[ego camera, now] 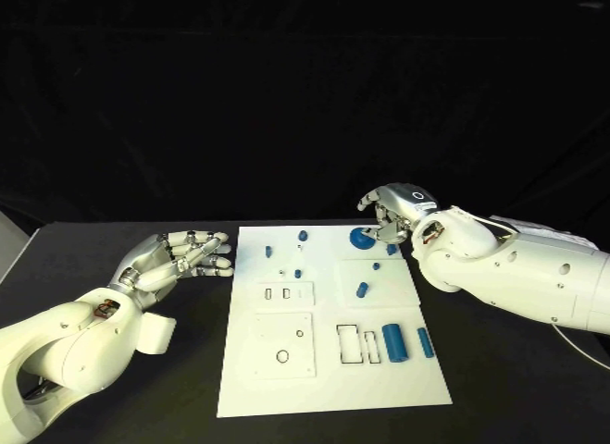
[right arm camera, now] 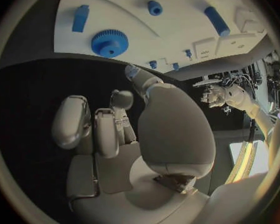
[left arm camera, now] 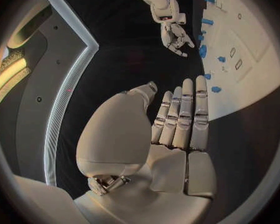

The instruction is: Assemble the parts on the task board

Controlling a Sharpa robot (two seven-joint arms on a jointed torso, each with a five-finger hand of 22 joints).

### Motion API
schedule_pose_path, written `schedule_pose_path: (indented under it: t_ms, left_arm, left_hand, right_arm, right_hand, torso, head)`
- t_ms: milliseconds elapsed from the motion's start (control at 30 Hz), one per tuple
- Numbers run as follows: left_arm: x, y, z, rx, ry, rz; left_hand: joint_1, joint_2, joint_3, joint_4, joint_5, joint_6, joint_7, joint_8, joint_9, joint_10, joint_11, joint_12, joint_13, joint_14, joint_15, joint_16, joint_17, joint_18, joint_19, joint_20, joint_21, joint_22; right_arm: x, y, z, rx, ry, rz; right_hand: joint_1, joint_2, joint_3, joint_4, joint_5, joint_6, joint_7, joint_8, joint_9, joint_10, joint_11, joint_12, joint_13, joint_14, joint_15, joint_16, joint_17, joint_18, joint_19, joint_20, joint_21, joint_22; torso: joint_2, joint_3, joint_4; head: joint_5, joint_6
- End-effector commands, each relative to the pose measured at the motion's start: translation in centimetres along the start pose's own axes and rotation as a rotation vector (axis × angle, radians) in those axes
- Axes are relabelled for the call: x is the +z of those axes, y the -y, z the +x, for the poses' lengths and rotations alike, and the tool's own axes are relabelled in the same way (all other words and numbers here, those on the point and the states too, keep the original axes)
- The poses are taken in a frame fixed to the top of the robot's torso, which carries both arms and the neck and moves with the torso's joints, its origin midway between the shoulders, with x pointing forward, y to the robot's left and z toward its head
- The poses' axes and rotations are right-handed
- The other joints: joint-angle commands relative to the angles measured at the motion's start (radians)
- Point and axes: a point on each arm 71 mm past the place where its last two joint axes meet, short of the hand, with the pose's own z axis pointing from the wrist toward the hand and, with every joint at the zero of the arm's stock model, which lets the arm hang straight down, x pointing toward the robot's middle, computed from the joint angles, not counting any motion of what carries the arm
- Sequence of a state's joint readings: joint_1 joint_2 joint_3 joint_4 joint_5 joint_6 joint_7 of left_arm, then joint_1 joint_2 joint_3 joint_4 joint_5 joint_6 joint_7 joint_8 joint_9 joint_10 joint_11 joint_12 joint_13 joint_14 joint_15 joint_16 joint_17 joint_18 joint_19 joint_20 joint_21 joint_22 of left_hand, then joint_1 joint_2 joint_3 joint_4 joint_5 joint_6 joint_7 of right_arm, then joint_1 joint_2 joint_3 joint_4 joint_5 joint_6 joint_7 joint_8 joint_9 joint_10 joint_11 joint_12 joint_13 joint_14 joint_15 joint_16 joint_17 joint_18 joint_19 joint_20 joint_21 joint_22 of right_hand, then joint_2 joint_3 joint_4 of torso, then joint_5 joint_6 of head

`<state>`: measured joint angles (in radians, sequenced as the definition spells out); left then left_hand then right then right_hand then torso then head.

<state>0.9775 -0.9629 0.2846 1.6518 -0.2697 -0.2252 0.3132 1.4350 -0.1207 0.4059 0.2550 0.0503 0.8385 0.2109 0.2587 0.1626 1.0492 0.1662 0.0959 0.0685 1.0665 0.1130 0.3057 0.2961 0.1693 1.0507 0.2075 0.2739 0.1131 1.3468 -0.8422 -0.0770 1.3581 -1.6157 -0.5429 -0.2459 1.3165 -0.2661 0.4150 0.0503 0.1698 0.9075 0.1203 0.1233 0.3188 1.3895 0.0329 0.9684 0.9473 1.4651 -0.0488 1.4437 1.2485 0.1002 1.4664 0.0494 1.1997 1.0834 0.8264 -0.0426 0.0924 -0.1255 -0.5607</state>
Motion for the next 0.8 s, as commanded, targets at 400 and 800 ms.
schedule_pose_path:
  t_ms: [400, 800]
  left_arm:
    - [0.2, -0.3, 0.3, -0.007, -0.024, 0.003]
    - [0.2, -0.4, 0.4, -0.003, -0.026, 0.002]
  left_hand:
    - [0.0, -0.013, 0.005, 0.001, 0.001, 0.002, 0.024, -0.002, -0.001, 0.002, 0.006, -0.006, -0.001, -0.006, 0.0, 0.006, 0.001, 0.012, 0.003, -0.002, 0.005, 0.001]
    - [0.0, -0.014, 0.007, 0.0, 0.001, 0.003, 0.024, -0.003, -0.001, 0.003, 0.006, -0.008, -0.001, -0.007, 0.0, 0.006, 0.005, 0.012, 0.002, -0.001, 0.005, 0.001]
  right_arm:
    - [0.9, 1.6, 1.7, 0.007, -0.188, 0.111]
    - [1.5, 1.7, 2.4, 0.03, -0.232, 0.144]
  right_hand:
    - [0.057, 0.018, -0.117, 0.122, 0.034, -0.044, 0.034, 0.049, 0.019, 0.181, 0.038, 0.602, 0.623, 0.1, 0.039, 0.119, 0.294, -0.063, 0.064, 0.034, 0.234, 0.303]
    - [0.047, 0.02, -0.131, 0.149, 0.046, -0.036, 0.036, 0.061, 0.022, 0.181, 0.04, 0.602, 0.623, 0.103, 0.042, 0.124, 0.309, -0.066, 0.066, 0.038, 0.249, 0.322]
  torso:
    - [0.002, -0.0029, 0.0072]
    - [0.004, -0.0017, 0.0093]
  head:
    - [-0.013, -0.01]
    - [-0.016, -0.013]
